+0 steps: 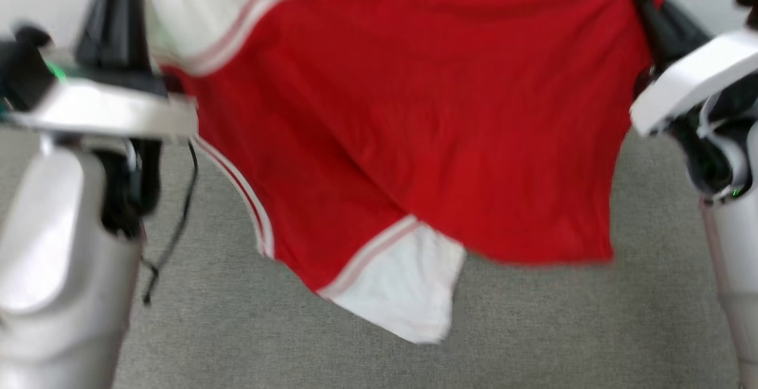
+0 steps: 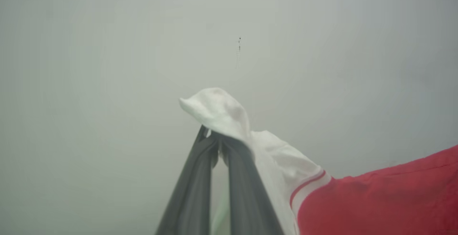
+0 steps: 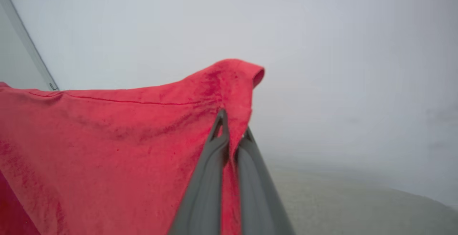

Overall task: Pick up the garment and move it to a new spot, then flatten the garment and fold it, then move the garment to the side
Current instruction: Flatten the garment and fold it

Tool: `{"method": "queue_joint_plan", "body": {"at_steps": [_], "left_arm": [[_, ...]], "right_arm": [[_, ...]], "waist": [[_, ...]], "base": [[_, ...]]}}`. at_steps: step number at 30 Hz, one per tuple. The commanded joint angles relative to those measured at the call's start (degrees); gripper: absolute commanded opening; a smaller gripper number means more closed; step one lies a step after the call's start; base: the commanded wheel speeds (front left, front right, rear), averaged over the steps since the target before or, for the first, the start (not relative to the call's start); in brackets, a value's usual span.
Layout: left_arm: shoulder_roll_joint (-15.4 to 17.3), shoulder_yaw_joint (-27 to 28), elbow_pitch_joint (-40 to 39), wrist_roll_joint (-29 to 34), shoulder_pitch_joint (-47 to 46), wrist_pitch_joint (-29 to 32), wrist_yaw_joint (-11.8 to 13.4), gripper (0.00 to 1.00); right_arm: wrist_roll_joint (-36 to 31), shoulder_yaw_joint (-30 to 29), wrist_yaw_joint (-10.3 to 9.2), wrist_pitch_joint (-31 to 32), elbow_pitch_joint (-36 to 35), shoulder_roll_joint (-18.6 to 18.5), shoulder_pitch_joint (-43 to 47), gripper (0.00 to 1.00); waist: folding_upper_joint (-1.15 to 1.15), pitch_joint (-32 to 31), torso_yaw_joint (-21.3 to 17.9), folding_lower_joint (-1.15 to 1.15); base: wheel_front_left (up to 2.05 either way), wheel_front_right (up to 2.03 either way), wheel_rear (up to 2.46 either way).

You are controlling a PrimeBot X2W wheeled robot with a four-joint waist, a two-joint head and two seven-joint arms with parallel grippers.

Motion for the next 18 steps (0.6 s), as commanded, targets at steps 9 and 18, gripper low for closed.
{"method": "queue_joint_plan", "body": {"at_steps": [9, 18], "left_arm": [[1.0, 0.8, 6.9, 1.6, -24.5, 0.6, -1.8, 0.00], [4.4, 1.3, 11.3, 3.3, -44.7, 2.9, -3.2, 0.00]], "right_arm": [[-0.9, -3.3, -0.03, -4.4, -0.5, 1.1, -16.4, 0.00], [-1.4, -5.3, -0.04, -4.0, 0.5, 0.8, -34.3, 0.00]], "waist": [[0.00, 8.8, -2.1, 0.00], [0.00, 19.5, -3.6, 0.00]], "base": [[0.00, 0.00, 0.00], [0.00, 0.00, 0.00]]}}
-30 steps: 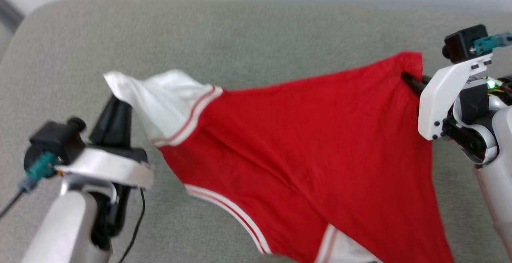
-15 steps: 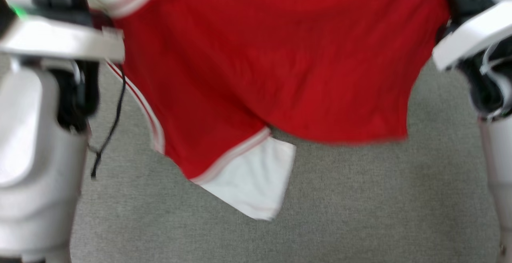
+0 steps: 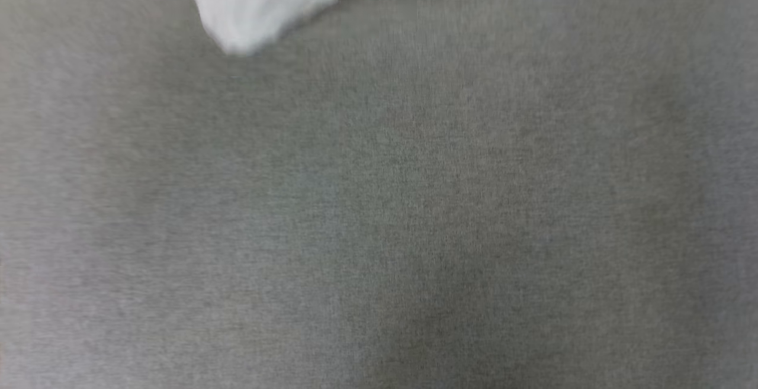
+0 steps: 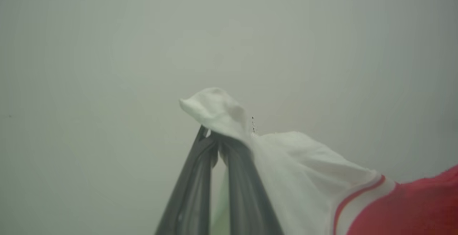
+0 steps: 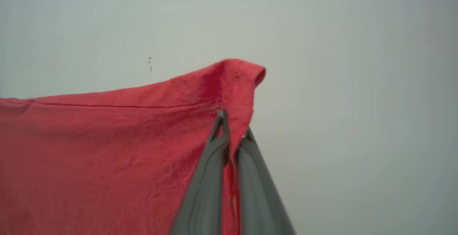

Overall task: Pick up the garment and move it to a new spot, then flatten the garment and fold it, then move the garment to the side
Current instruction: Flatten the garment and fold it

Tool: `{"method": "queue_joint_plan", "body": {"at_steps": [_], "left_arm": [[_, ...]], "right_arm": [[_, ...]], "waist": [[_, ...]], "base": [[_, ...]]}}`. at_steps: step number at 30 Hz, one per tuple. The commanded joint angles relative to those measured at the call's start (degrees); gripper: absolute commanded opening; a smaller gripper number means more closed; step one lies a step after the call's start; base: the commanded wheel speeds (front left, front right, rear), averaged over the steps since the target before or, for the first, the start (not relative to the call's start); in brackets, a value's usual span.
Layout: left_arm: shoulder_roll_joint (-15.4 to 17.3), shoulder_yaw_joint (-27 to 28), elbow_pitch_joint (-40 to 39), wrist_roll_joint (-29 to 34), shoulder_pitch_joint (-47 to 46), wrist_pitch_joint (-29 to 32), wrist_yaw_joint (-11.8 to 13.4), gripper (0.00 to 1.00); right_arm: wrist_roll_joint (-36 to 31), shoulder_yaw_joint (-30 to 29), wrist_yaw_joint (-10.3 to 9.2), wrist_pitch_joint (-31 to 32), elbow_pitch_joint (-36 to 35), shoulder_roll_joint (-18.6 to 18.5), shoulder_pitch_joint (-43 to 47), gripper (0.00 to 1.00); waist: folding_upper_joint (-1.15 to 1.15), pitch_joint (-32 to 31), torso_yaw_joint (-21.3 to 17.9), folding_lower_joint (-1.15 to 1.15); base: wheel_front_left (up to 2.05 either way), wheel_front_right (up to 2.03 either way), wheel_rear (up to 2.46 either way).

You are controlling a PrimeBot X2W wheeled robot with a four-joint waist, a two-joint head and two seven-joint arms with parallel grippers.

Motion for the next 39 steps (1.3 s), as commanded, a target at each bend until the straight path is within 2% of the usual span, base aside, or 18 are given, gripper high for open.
{"method": "queue_joint_plan", "body": {"at_steps": [1, 9, 20, 29, 35, 39], "left_arm": [[0.6, 0.1, 0.5, 0.5, -2.1, 0.1, -0.3, 0.00], [2.1, -1.4, 9.0, 1.5, -13.4, 2.4, -1.9, 0.00], [-1.3, -5.3, 24.1, 1.1, -12.6, 0.3, -3.5, 0.00], [-5.7, -7.3, 34.9, -2.9, -5.0, -3.1, -5.1, 0.00], [-7.4, -9.3, 37.0, -6.2, 4.3, -5.0, -5.5, 0.00], [-6.8, -10.7, 35.1, -9.6, 12.9, -6.0, -5.5, 0.00]], "right_arm": [[0.0, -0.1, -0.04, -0.1, 0.5, 0.0, -1.8, 0.00], [-0.1, 1.7, -0.04, 0.1, 7.5, 0.4, -13.7, 0.00], [1.7, 8.6, -0.04, -2.9, 25.8, 1.7, -19.7, 0.00], [4.4, 15.7, -0.04, -4.7, 37.0, 2.9, -13.4, 0.00], [7.3, 20.3, -0.04, -5.8, 39.0, 1.4, -4.3, 0.00], [9.7, 23.1, -0.04, -7.9, 37.6, -0.3, 3.6, 0.00]], "waist": [[0.00, 4.9, -1.2, -0.01], [0.00, 13.6, -2.3, -0.01], [0.00, 17.0, -2.3, -0.01], [0.00, 13.4, -0.8, -0.01], [0.00, 8.1, 0.4, -0.01], [0.00, 3.1, 0.9, -0.01]], "base": [[0.00, 0.00, 0.00], [0.00, 0.00, 0.00], [0.00, 0.00, 0.00], [0.00, 0.00, 0.00], [0.00, 0.00, 0.00], [0.00, 0.00, 0.00]]}}
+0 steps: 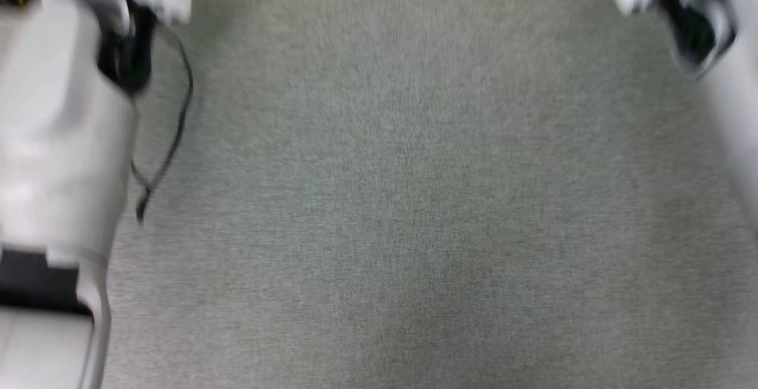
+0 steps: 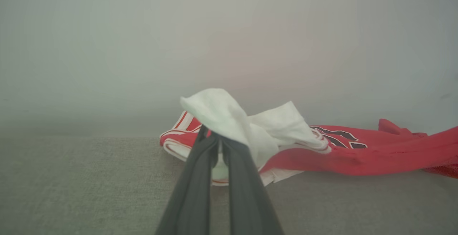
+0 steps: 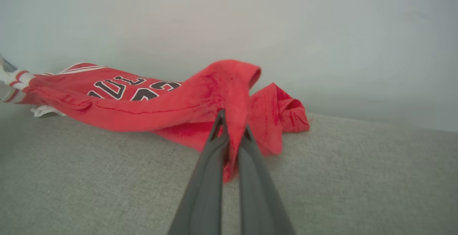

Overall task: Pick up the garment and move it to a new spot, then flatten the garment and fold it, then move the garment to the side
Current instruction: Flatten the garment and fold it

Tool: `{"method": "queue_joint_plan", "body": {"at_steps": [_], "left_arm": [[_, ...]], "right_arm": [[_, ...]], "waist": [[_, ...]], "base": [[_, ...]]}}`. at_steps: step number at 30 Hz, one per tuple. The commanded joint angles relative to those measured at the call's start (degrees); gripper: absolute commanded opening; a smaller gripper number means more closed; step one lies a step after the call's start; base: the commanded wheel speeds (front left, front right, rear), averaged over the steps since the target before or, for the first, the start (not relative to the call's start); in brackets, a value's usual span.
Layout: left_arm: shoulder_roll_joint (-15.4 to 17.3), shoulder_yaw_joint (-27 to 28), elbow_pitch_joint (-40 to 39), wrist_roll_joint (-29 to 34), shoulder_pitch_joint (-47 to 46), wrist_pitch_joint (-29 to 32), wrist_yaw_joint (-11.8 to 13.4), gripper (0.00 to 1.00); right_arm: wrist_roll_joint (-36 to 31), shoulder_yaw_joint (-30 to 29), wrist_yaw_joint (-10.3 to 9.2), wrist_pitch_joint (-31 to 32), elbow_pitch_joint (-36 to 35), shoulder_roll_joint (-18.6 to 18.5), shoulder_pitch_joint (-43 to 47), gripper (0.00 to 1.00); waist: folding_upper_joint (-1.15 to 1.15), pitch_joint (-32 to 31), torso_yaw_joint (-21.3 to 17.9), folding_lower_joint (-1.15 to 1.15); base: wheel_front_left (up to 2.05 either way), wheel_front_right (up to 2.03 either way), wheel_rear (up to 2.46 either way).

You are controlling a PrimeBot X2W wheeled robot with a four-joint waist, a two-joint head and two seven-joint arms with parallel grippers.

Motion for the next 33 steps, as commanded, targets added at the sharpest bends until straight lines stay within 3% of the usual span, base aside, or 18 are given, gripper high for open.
{"method": "queue_joint_plan", "body": {"at_steps": [1, 9, 14, 17, 18, 24, 33], "left_arm": [[0.8, 0.0, -1.0, -1.5, 3.0, -0.4, -0.1, 0.00], [5.6, 0.5, -10.5, -6.0, 23.4, -1.0, -0.1, 0.00], [8.1, 2.5, -18.6, -6.7, 36.9, -1.1, 2.9, 0.00], [9.3, 3.2, -25.1, -7.5, 45.1, -0.4, 5.4, 0.00], [10.1, 3.7, -29.8, -8.2, 50.8, 0.8, 7.6, 0.00], [10.7, 4.8, -45.8, -10.4, 65.9, 4.6, 15.1, 0.00], [13.5, 6.1, -64.3, -10.9, 79.7, 10.3, 24.6, 0.00]], "right_arm": [[0.9, 0.7, -0.04, -0.8, -1.0, -0.6, 2.8, 0.00], [6.7, 6.1, -0.04, -1.8, -9.7, -5.1, 20.1, 0.00], [8.2, 6.7, -0.05, -1.4, -16.0, -8.2, 30.2, 0.00], [8.1, 5.9, -0.07, -0.9, -20.3, -9.9, 36.3, 0.00], [7.7, 4.7, -0.07, -0.3, -23.6, -10.7, 40.2, 0.00], [5.1, -1.7, -0.07, 3.2, -33.6, -11.9, 53.2, 0.00], [-1.5, -14.3, -0.07, 11.9, -49.3, -8.3, 70.5, 0.00]], "waist": [[0.00, -4.3, 0.6, 0.00], [0.00, -13.4, 0.4, 0.00], [0.00, -18.4, 0.4, 0.00], [0.00, -20.7, 0.5, 0.00], [0.00, -21.9, 0.5, 0.00], [0.00, -25.2, 0.9, 0.00], [0.00, -28.8, 1.9, 0.00]], "base": [[0.00, 0.00, 0.00], [0.00, 0.00, 0.00], [0.00, 0.00, 0.00], [0.00, 0.00, 0.00], [0.00, 0.00, 0.00], [0.00, 0.00, 0.00], [0.00, 0.00, 0.00]]}}
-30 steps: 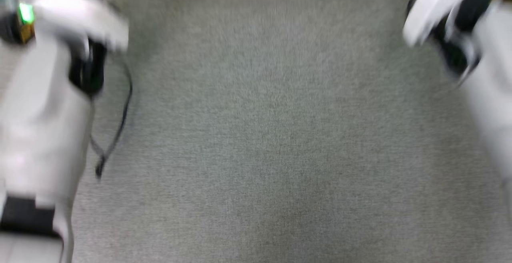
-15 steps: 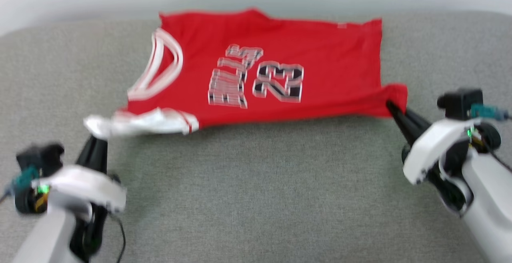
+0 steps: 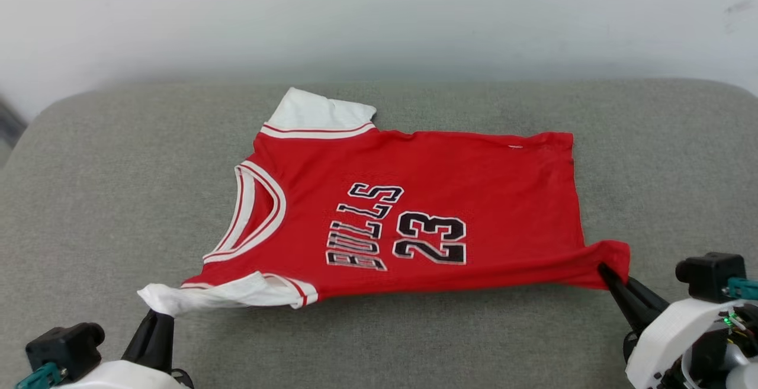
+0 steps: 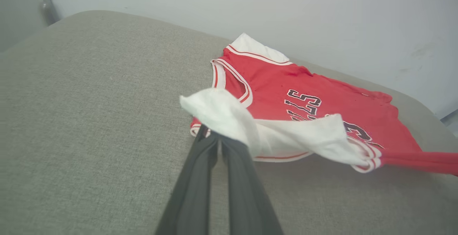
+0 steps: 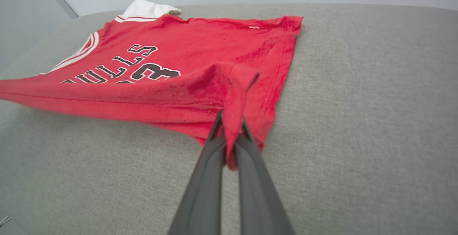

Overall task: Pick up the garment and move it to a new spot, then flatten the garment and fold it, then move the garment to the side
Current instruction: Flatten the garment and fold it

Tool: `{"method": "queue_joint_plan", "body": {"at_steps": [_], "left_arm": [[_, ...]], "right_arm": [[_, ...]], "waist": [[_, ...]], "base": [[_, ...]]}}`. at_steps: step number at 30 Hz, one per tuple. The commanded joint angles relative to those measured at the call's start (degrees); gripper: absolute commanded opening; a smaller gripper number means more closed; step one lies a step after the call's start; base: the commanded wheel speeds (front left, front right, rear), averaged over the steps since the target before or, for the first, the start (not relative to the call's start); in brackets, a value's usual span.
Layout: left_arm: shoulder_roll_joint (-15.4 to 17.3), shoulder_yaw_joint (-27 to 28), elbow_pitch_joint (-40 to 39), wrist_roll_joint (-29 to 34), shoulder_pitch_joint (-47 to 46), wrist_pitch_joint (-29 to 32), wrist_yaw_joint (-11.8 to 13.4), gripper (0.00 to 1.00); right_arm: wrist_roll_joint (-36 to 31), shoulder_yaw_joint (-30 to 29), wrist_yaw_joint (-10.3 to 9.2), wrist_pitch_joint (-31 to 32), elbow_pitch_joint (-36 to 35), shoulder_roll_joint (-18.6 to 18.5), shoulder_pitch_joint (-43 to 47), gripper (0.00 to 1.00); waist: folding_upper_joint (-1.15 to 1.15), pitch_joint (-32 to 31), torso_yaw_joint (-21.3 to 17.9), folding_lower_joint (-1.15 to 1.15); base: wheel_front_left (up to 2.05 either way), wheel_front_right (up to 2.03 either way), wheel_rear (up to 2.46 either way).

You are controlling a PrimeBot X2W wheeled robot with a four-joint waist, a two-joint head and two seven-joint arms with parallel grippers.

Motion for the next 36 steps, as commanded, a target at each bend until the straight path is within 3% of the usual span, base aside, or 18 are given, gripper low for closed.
{"method": "queue_joint_plan", "body": {"at_steps": [1, 5, 10, 20, 30, 35, 36], "left_arm": [[1.0, 0.5, -2.3, 0.6, 0.9, 0.6, 1.1, 0.00], [1.8, 0.2, -5.8, 1.1, 0.6, 2.0, 2.2, 0.00], [1.4, -0.8, -3.6, 1.2, -4.7, 2.6, 0.3, 0.00], [-1.7, -3.2, 10.4, 0.4, -18.8, 2.0, -6.0, 0.00], [-4.2, -5.0, 24.9, 0.1, -29.6, 0.8, -12.1, 0.00], [-5.8, -6.4, 32.5, -1.5, -33.2, 2.9, -15.0, 0.00], [-6.0, -6.6, 33.7, -1.9, -33.8, 3.6, -15.4, 0.03]], "right_arm": [[-1.1, -2.0, -0.10, 1.3, -2.6, 1.0, 2.0, 0.00], [-3.4, -5.3, -0.09, 4.8, -7.3, 3.4, 4.7, 0.00], [-5.6, -7.3, -0.09, 7.9, -8.7, 5.7, 3.6, 0.00], [-7.6, -6.1, -0.09, 7.8, -3.6, 7.2, -3.7, 0.00], [-8.9, -4.1, -0.09, 6.0, 4.8, 7.9, -10.4, 0.00], [-9.3, -3.2, -0.09, 4.4, 9.3, 8.4, -12.6, 0.00], [-9.1, -2.9, -0.09, 4.1, 10.2, 8.6, -13.0, 0.09]], "waist": [[0.00, -0.4, 0.3, 0.02], [0.00, -0.2, 0.3, 0.02], [0.00, 1.9, 0.0, 0.02], [0.00, 9.6, -1.1, 0.02], [0.00, 13.9, -1.6, 0.02], [0.00, 14.7, -1.8, 0.02], [0.00, 14.7, -1.9, 0.02]], "base": [[0.00, 0.00, 0.00], [0.00, 0.00, 0.00], [0.00, 0.00, 0.00], [0.00, 0.00, 0.00], [0.00, 0.00, 0.00], [0.00, 0.00, 0.00], [0.00, 0.00, 0.00]]}}
